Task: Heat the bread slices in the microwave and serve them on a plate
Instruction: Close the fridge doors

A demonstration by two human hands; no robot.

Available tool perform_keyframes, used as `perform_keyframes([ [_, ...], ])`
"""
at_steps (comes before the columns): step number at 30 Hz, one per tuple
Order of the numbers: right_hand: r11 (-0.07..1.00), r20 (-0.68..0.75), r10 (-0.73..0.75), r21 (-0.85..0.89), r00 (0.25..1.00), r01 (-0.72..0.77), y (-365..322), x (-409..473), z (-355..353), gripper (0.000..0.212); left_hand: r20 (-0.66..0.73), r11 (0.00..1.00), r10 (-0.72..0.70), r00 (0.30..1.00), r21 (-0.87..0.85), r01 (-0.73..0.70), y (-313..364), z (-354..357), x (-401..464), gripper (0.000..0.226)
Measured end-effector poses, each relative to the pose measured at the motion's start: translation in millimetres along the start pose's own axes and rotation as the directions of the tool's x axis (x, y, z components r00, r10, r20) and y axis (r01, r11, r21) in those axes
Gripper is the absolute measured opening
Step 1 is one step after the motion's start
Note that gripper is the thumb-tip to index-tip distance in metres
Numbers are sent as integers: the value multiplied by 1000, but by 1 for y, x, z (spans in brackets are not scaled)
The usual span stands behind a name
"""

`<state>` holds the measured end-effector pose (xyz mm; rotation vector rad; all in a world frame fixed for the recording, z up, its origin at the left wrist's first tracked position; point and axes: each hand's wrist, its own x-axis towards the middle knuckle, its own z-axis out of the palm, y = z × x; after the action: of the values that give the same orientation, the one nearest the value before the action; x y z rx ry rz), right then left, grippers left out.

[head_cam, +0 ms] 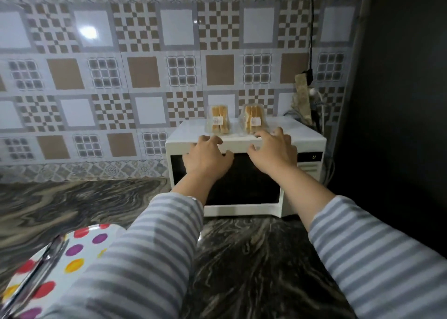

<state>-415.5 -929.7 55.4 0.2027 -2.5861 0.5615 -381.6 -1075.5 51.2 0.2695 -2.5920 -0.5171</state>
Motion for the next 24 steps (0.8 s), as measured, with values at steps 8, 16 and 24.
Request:
perform_keyframes([
  [8, 979, 240, 204, -61, 949, -195, 32, -190, 8, 28, 382, 996, 42, 923, -88, -9, -25, 23, -173, 36],
  [16, 887, 564, 449, -186, 693, -424, 107, -380, -16, 25, 803, 977, 141, 579, -17, -215, -10, 71, -328, 52],
  [24, 741, 431, 658, -225, 618, -632, 203, -505, -113, 27, 870, 923, 308, 386, -175, -343, 111, 101, -457, 36],
])
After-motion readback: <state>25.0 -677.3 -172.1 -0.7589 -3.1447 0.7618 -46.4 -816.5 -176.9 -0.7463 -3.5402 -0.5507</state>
